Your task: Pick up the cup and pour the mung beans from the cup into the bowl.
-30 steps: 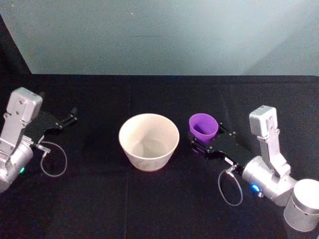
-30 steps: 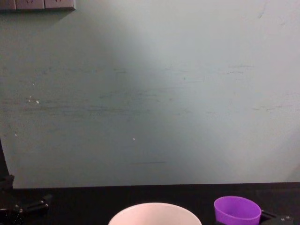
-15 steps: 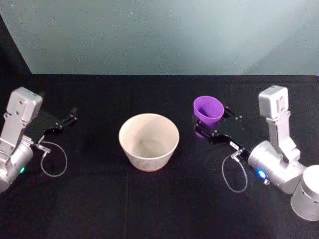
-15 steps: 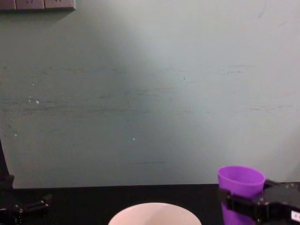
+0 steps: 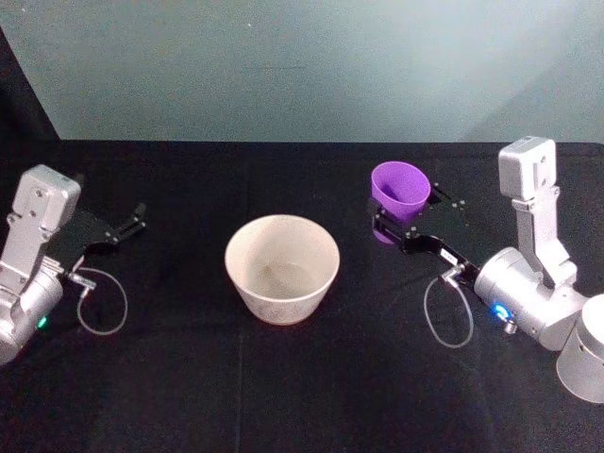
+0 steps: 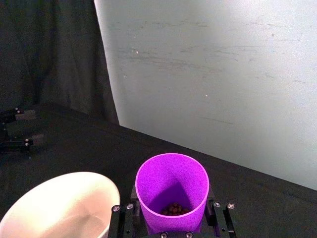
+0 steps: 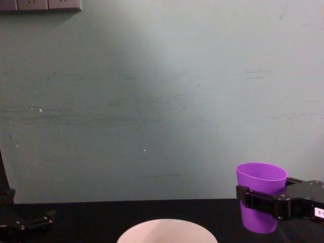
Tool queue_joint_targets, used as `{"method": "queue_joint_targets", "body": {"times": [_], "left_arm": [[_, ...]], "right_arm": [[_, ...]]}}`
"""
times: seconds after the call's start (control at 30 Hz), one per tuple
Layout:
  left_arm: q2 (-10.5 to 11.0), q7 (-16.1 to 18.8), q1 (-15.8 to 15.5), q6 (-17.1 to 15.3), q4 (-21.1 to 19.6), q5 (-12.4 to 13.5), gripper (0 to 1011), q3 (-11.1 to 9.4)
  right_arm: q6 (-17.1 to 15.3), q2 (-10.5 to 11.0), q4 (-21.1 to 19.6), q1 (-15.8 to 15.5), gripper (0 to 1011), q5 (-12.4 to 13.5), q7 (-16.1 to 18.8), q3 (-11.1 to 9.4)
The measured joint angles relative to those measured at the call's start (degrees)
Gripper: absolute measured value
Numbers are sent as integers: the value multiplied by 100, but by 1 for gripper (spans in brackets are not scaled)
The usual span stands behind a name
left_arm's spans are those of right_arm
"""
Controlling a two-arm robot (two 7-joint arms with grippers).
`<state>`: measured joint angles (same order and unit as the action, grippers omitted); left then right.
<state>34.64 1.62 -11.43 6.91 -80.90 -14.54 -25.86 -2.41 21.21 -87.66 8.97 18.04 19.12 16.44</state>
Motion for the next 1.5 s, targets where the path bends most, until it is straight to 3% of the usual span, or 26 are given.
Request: {"method": "queue_joint_targets", "body": {"times": [1.5], "left_arm": [[0,0,0,0,0,0,1000,0]], "right_arm": [[-9,15,-33,-7,722,10,5,0]]}}
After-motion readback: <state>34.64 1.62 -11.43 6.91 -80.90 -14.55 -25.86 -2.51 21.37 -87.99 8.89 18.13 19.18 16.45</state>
